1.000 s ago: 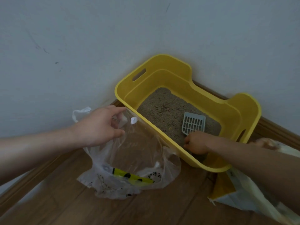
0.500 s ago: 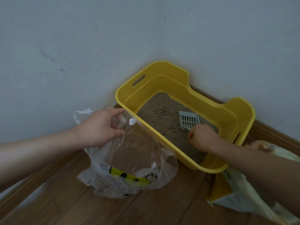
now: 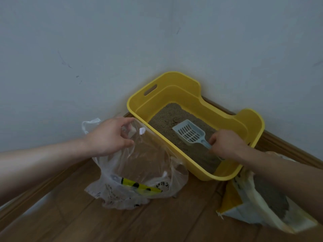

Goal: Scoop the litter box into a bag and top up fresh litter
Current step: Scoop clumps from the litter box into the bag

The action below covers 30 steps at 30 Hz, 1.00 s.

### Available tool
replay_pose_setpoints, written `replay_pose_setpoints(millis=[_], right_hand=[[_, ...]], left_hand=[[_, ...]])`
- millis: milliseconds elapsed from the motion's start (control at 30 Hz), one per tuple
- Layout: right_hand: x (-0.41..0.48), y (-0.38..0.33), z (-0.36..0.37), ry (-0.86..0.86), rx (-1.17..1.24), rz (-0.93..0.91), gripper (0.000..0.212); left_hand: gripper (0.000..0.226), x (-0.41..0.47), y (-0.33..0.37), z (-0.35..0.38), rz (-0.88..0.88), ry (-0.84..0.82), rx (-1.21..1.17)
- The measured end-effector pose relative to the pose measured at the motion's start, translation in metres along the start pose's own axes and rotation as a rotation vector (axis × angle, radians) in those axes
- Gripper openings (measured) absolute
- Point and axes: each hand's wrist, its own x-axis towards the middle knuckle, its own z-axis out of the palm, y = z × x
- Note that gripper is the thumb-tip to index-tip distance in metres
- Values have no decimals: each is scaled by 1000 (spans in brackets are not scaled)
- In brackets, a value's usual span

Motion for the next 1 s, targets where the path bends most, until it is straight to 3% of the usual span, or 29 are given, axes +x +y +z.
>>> replay_pose_setpoints(millis=[467,867,1000], right_hand=[[-11,2,-16,-98,-208,33,16],[-7,14,6,-172,-277,-95,16],[-11,13,4,-169,-290,-63,18]], left_hand=[[80,-5,5,5,5,-19,-24],[76,4,-6,13,-13,-27,-84],[73,20,-4,15,-1,-32,-140]])
